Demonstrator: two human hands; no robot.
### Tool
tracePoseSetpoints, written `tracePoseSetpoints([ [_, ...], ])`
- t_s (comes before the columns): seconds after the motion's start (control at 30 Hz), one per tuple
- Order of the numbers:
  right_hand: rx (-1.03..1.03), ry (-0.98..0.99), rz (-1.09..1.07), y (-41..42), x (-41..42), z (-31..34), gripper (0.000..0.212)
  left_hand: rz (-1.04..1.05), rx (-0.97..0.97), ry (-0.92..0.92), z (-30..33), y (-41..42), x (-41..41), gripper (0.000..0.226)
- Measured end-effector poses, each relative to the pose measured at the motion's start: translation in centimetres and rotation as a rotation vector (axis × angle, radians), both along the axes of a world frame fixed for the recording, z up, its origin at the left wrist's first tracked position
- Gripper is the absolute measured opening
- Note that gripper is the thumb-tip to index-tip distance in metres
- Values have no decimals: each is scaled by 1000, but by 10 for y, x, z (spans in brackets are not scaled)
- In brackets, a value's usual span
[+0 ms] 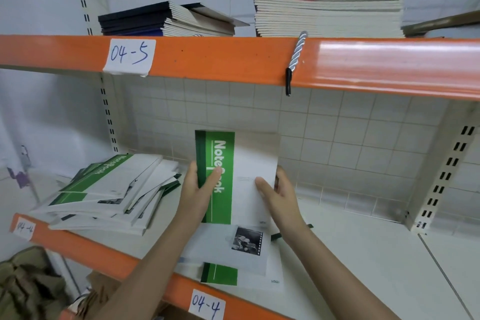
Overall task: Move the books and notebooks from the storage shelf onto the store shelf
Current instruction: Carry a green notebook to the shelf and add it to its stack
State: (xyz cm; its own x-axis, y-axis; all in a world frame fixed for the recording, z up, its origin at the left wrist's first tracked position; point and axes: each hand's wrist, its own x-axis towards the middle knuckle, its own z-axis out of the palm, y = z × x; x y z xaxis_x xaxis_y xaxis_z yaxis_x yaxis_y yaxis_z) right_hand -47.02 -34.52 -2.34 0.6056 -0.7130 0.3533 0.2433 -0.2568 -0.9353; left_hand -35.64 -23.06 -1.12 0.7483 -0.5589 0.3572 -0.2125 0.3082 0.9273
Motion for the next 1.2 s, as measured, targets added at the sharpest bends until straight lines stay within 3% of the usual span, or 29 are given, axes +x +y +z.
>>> tracePoseSetpoints([
  [0.2,0,69,4,5,3,-24,31,-2,45,37,-21,-1,-5,18],
  [0.4,-108,223,-31,7,-3,-35,23,-6,330,-196,-38,5,0,33],
  [0.5,-124,234,-58,11,-6,-25,27,-21,359,-149,-32,9,3,36],
  [0.6,-13,210,-66,15,-9,-15,24,-101,320,43,-25,12,2,54],
  [0.8,247,272,-96,34,-24,-4,29,-153,380,213,-18,12,-13,44],
  [1.0,395,271,-57,46,-60,-5,32,-248,451,172,-20,17,-36,36],
  [1.2,377,224,-183,60,-109,-4,38,-355,451,73,-23,11,-72,37],
])
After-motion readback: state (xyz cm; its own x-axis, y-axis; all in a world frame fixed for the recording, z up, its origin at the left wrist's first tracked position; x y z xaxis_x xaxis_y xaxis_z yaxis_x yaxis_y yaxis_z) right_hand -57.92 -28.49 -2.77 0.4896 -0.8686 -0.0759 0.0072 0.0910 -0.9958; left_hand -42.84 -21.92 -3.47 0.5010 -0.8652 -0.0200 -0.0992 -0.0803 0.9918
